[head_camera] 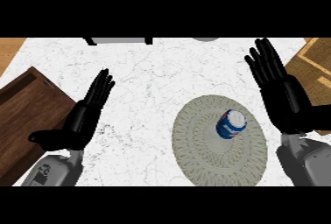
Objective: Pick the can from the placemat and place it in the basket
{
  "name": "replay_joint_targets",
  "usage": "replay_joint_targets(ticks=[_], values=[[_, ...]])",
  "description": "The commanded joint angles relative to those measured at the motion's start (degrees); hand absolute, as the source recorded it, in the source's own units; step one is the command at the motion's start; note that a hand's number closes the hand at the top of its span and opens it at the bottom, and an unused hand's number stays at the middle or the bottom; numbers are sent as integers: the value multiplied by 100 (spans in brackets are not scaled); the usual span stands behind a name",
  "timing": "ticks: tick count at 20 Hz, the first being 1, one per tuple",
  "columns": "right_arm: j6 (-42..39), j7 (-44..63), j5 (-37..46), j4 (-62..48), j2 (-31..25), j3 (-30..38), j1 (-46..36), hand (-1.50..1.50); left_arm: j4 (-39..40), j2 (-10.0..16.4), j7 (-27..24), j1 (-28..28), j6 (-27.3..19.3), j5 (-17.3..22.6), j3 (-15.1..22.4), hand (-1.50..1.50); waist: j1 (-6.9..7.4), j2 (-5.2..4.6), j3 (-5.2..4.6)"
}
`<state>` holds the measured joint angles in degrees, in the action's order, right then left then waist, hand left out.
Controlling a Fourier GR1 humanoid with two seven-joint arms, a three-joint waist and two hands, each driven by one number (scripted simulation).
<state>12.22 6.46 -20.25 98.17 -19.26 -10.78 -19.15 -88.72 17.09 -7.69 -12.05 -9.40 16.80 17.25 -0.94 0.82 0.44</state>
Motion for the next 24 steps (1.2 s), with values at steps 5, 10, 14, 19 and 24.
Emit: replay_joint_targets(ticks=[5,10,14,19,24], values=[[-991,-1200,-821,-728,-538,1608,-410,150,720,804,961,65,-272,-22,-856,0,190,-163,-18],[-1478,-1872,1776,-298,-1320,-299,-390,-150,978,928,1286,179,-32,117,-800,0,330,-153,-53],[212,-1573,2964,-644,217,-1156,-740,-150,1177,1040,1531,-93,-11,142,-1036,0,210,-104,-50],[223,1004,3480,-372,369,-1203,-1792,-150,1326,1108,1609,-34,255,218,-1157,0,116,-66,-58],[-1103,2969,3428,-260,-645,-1161,-2297,-150,1143,1121,1792,-20,48,239,-1254,0,17,10,-71]])
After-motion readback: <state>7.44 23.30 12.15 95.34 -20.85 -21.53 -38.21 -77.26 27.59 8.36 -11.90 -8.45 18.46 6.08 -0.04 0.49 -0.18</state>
